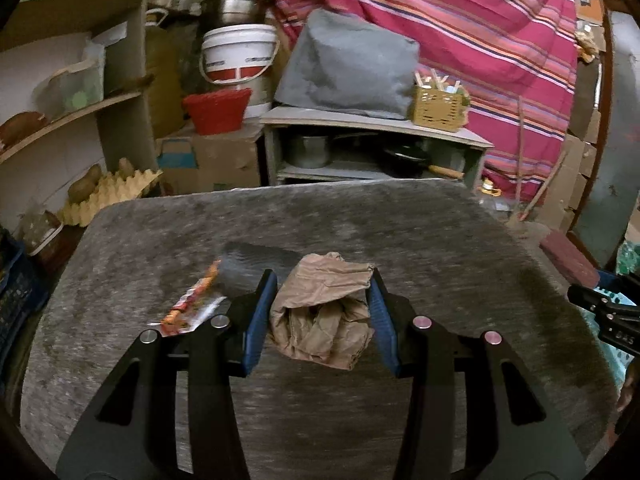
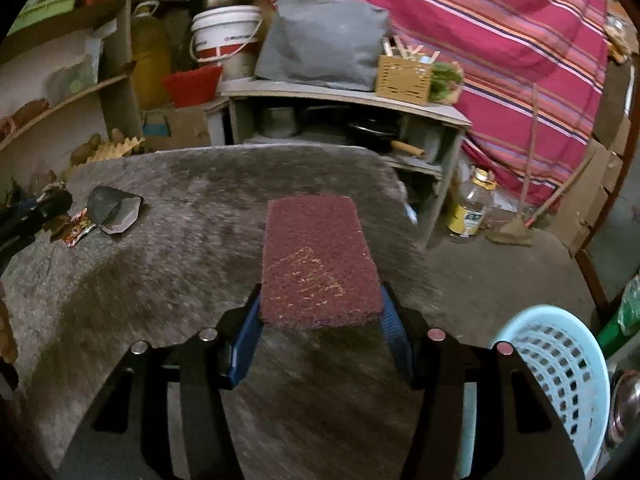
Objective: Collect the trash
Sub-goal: 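Carry the brown paper and dark red pad over the basket and open both tools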
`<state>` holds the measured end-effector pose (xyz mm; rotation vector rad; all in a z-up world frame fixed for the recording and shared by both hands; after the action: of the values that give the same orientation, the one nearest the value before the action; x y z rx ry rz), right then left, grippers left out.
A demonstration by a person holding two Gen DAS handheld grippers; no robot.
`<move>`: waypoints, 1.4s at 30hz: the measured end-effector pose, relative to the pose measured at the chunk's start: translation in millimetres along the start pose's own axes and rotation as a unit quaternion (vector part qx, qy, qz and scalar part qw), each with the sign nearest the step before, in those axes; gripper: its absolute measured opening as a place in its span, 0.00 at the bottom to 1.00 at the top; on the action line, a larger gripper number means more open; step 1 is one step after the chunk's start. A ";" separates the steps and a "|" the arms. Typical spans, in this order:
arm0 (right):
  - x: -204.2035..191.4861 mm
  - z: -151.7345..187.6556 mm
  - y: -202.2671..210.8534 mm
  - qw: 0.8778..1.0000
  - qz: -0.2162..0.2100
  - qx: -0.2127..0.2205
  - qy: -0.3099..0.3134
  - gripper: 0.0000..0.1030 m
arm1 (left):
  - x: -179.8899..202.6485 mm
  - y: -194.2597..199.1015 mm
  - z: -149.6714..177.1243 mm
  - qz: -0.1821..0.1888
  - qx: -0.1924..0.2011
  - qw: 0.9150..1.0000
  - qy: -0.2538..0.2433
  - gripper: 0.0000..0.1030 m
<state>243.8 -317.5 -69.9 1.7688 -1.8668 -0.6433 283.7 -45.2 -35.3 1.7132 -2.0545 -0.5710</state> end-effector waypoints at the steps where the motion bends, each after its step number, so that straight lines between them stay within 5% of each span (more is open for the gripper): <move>1: 7.3 1.6 4.7 1.000 0.002 0.002 -0.004 0.54 | 9.7 1.0 -0.9 0.006 0.001 1.000 -0.004 0.43; 22: 205.8 71.2 60.6 0.990 0.101 0.001 -0.101 0.54 | 263.7 12.5 16.6 0.144 0.008 0.986 -0.081 0.43; 28: 237.6 83.2 61.3 0.986 0.108 -0.005 -0.129 0.54 | 329.5 10.9 40.3 0.179 0.001 0.977 -0.117 0.43; 39: 265.0 99.5 62.1 0.982 0.110 -0.014 -0.155 0.54 | 397.6 1.3 50.1 0.230 -0.018 0.964 -0.129 0.44; 42: 270.2 103.8 62.8 0.981 0.111 -0.016 -0.161 0.54 | 404.9 1.3 48.5 0.235 -0.019 0.963 -0.131 0.51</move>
<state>117.5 -583.4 -102.7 1.4737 -2.2138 -0.9089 188.9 -441.3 -56.6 1.1076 -2.5034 -0.6972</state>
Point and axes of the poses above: each gripper's, at about its wrist camera, not at the fingertips, and y roughly against the way its jaws point, x to its right, z to its underside, the point moved 6 cm from there along -y, roughly the way its jaws point, and after that the axes turned 1 degree about z, right-handed, at the moved point
